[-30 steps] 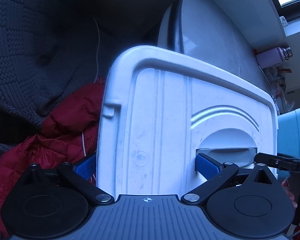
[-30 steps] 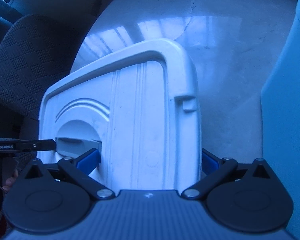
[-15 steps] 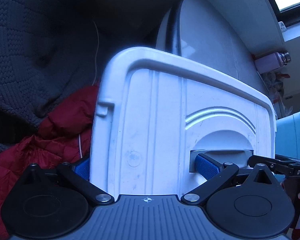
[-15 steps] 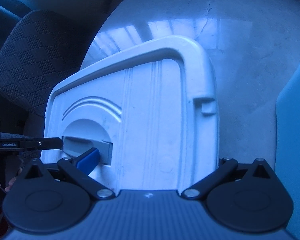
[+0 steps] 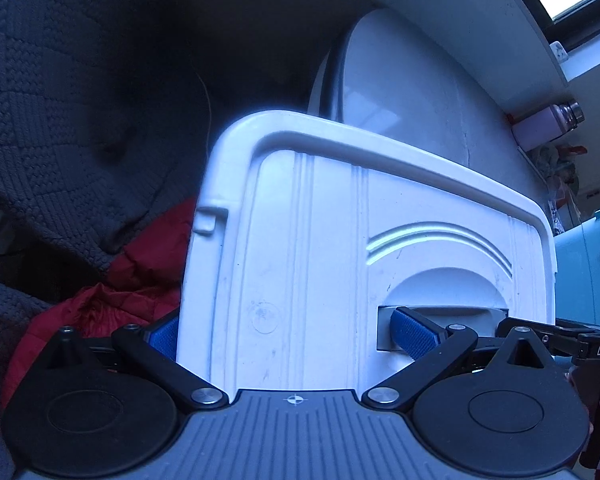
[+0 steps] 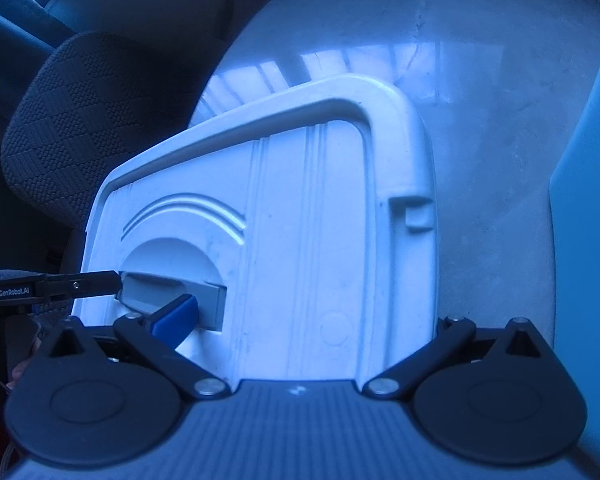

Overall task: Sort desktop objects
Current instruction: 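Lift the white lid off the table with both tools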

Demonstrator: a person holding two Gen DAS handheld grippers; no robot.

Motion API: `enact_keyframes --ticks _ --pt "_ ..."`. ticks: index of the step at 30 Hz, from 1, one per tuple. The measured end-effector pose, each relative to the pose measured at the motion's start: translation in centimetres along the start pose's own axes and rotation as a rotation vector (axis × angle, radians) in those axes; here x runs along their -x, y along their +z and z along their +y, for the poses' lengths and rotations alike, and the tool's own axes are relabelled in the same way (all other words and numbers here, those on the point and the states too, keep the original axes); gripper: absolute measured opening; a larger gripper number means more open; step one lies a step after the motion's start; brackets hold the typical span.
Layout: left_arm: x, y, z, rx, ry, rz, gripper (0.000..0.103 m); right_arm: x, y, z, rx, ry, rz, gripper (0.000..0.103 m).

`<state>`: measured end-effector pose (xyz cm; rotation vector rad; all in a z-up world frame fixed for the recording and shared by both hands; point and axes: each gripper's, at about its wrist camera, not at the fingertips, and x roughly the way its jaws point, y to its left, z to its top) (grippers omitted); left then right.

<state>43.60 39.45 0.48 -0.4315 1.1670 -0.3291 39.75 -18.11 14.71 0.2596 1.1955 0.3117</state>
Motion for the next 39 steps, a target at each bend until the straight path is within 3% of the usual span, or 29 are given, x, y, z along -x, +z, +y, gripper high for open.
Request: enact_keyframes --ticks 8,24,39 --pt "4.9 -2.1 -3.0 -0.057 0.003 -0.073 0.103 4.2 -2.7 1.4 0.017 0.008 -0.079 0.103" --pt "10.8 -10.6 -4.6 -0.038 0.052 -0.114 0.103 7.2 -9.6 2.5 0.026 0.059 -0.072 0.103" --pt "12.9 -21.7 -12.8 -0.063 0.091 -0.134 0.103 12.3 -18.1 -2.5 0.017 0.107 -0.101 0.103"
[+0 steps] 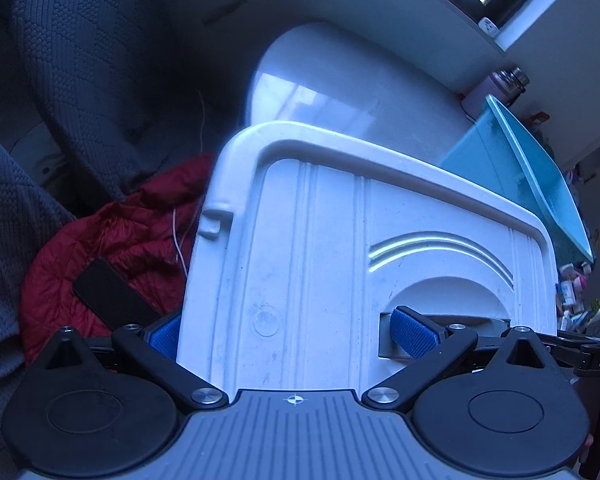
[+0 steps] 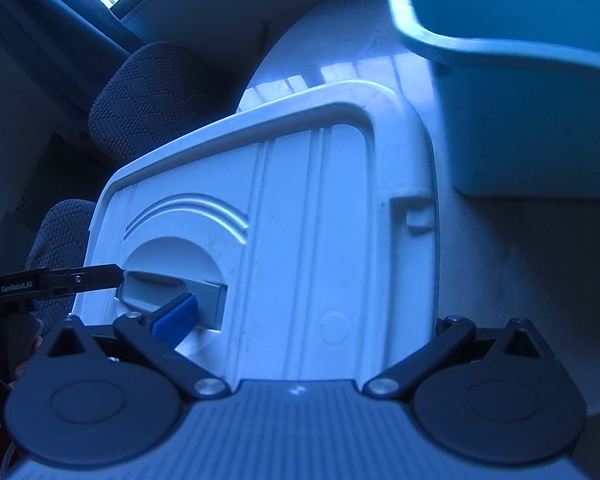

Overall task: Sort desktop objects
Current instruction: 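Lift the white lid off the table with both tools, then carry the lid with both tools over the teal tub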

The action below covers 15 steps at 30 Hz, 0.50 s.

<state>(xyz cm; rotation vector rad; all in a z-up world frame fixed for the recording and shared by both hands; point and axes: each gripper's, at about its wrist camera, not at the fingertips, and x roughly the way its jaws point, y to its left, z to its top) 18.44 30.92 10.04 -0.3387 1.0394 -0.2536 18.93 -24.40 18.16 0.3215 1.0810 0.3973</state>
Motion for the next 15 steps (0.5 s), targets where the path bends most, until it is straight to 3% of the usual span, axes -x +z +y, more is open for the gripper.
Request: enact_keyframes --ticks 9,15 --pt "0.3 -7.1 -7.0 -0.022 -0.002 0.001 0.103 3.6 -5.4 -3.6 -0.019 -0.001 -0.012 0.103" --pt "0.8 -12.0 -9.7 -0.009 -0.012 -0.005 0.103 4.4 -8.2 -4.4 0.0 -0.006 -0.018 0.103"
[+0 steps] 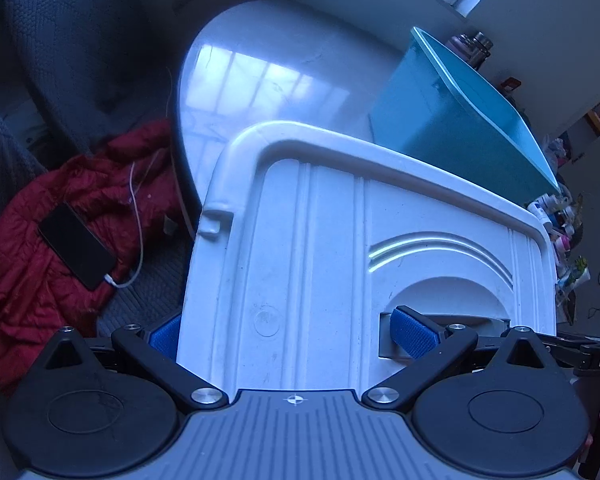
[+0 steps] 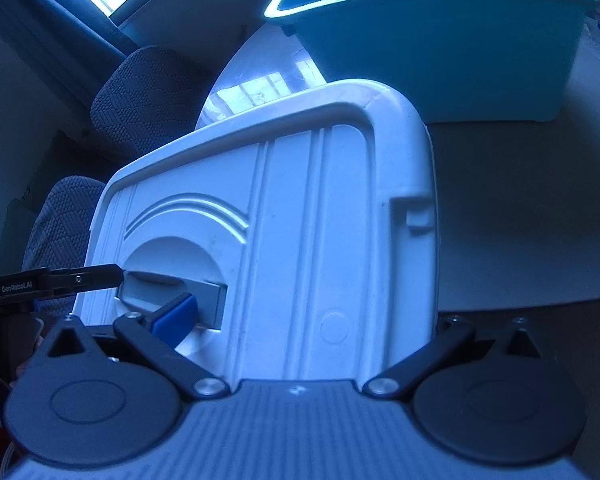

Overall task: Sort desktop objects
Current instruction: 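Carry the lid with both tools over the teal tub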

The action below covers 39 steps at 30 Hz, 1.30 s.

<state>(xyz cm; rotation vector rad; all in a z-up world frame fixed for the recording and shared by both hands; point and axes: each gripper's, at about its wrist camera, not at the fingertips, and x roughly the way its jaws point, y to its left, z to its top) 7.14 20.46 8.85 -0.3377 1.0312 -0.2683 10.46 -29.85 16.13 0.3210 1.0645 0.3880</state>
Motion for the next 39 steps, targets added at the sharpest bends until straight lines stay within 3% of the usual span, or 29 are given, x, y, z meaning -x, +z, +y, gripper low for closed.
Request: enact_keyframes --ticks 8,20,28,39 --pt "1.4 -4.4 -1.2 0.017 0.015 -0.017 0.103 -0.8 -2.1 1.1 0.013 0.01 0.009 0.103" --pt "5.1 -6.0 -1.3 -0.025 0.016 -0.045 0.103 -0.3 -5.9 3.7 -0.018 0.018 -0.04 0.103" --pt "7.6 -9.5 -0.1 -0.023 0.01 -0.023 0.103 -0.7 -9.1 5.7 -0.025 0.019 -0.033 0.103" --pt "8.4 -11.9 -2.0 -0.034 0.035 -0.034 0.103 -1.6 -9.0 5.3 -0.03 0.041 -0.033 0.103"
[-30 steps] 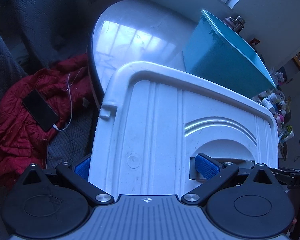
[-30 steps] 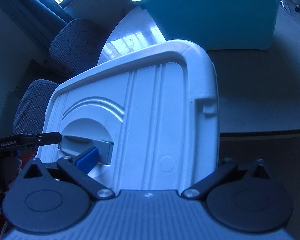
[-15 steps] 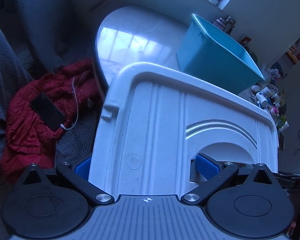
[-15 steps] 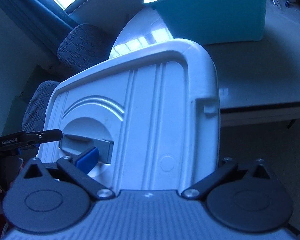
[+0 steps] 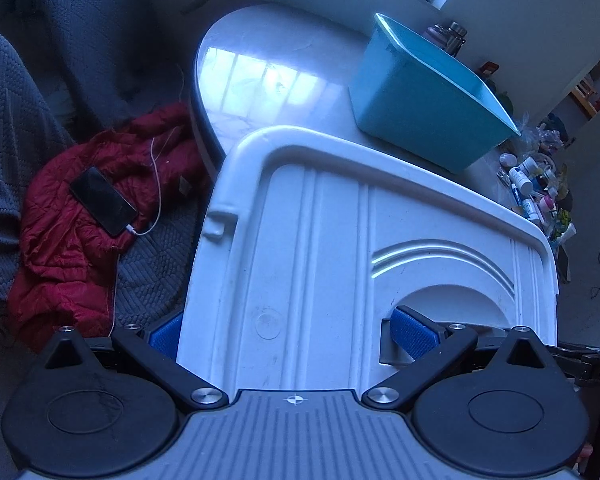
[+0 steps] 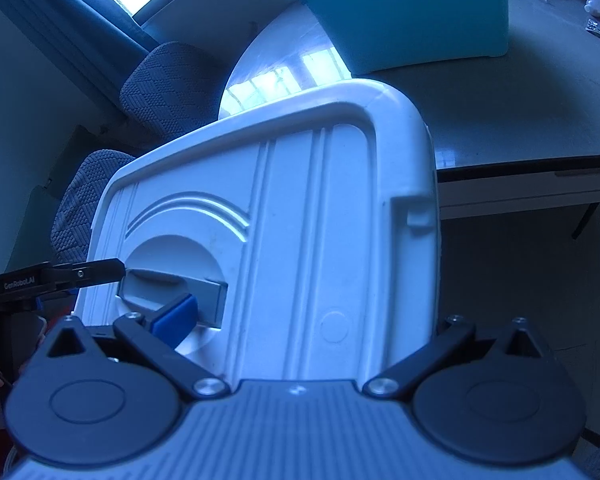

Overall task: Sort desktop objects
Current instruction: 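Carry the lid with both tools over the teal tub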

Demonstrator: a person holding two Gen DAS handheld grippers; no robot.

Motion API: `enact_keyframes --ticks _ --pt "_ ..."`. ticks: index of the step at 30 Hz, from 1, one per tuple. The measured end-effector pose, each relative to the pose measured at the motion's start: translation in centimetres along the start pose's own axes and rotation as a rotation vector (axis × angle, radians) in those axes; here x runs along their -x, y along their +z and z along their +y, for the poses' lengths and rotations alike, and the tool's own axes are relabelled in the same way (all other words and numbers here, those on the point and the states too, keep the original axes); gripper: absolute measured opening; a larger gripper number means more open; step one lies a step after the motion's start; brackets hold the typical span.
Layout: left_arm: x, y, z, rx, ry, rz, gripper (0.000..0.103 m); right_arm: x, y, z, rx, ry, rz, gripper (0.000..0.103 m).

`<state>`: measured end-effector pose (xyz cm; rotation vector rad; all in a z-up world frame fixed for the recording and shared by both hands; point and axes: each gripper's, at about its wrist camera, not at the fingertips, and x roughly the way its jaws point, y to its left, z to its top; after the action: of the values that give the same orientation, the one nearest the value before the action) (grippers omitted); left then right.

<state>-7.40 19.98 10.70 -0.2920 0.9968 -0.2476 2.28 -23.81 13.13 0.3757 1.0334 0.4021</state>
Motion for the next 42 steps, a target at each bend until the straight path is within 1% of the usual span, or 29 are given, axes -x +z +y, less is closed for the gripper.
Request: enact_keyframes --ticks 9,15,26,42 --pt "-1.5 0.5 -5.3 -0.013 -0.011 -0.011 0.103 1.3 2.0 -3.3 0.01 -0.004 -0.028 0.103" --pt "-1.9 0.4 -8.4 -0.03 -0.012 -0.035 0.103 1.3 3.0 -4.5 0.012 0.006 -0.045 0.103" --pt "-2.8 -0.1 -12.5 -0.021 0.016 -0.049 0.103 0.5 4.3 -6.2 0.027 0.032 -0.039 0.103" --pt "-4.2 -0.3 -18.1 -0.002 0.042 -0.049 0.103 2.3 4.5 -10.2 0.032 0.063 -0.015 0.103"
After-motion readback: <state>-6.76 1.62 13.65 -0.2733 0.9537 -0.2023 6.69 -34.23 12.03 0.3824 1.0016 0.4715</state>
